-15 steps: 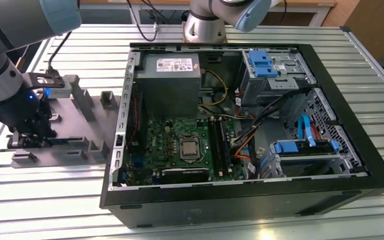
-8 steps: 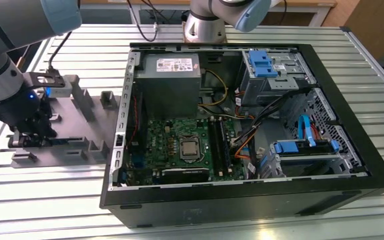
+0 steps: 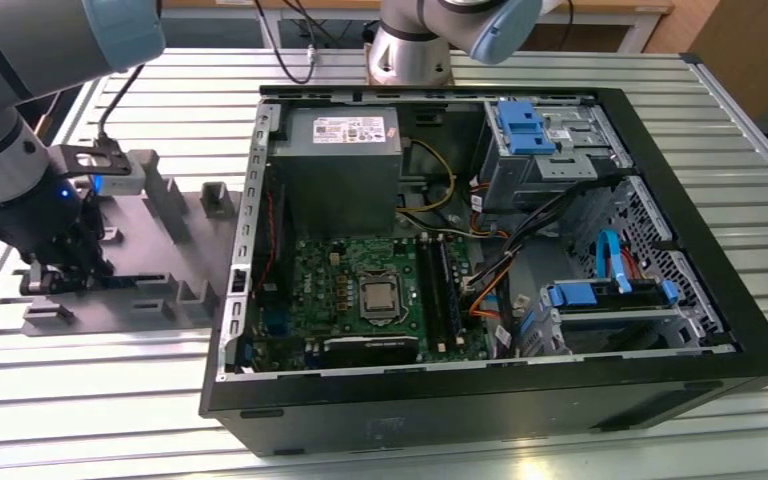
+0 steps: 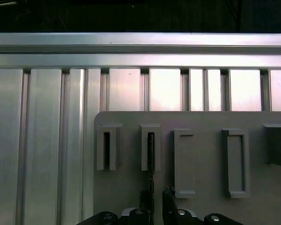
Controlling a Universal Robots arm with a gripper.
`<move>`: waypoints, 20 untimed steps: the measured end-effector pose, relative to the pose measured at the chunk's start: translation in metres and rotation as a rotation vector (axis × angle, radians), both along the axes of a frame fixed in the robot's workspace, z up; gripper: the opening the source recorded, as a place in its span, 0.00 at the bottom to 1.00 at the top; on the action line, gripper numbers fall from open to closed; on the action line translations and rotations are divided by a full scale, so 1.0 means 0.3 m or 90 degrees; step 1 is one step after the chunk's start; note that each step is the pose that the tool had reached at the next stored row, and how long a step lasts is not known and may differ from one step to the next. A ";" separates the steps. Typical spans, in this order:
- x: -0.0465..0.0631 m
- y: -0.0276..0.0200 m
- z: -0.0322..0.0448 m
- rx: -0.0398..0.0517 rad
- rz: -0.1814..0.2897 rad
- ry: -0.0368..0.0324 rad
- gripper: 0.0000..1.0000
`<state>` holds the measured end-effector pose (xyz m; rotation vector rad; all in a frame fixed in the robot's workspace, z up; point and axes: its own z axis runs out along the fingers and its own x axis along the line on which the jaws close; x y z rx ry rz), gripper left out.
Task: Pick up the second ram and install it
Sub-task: 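Pick up the second ram and move it above second insertion slot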
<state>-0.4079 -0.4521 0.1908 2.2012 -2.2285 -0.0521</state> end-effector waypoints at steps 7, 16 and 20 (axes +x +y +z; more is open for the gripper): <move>0.000 0.000 -0.009 -0.0020 0.000 0.0000 0.25; 0.000 0.000 -0.011 -0.0020 0.000 0.0000 0.17; 0.000 0.000 -0.011 -0.0019 0.000 -0.0001 0.15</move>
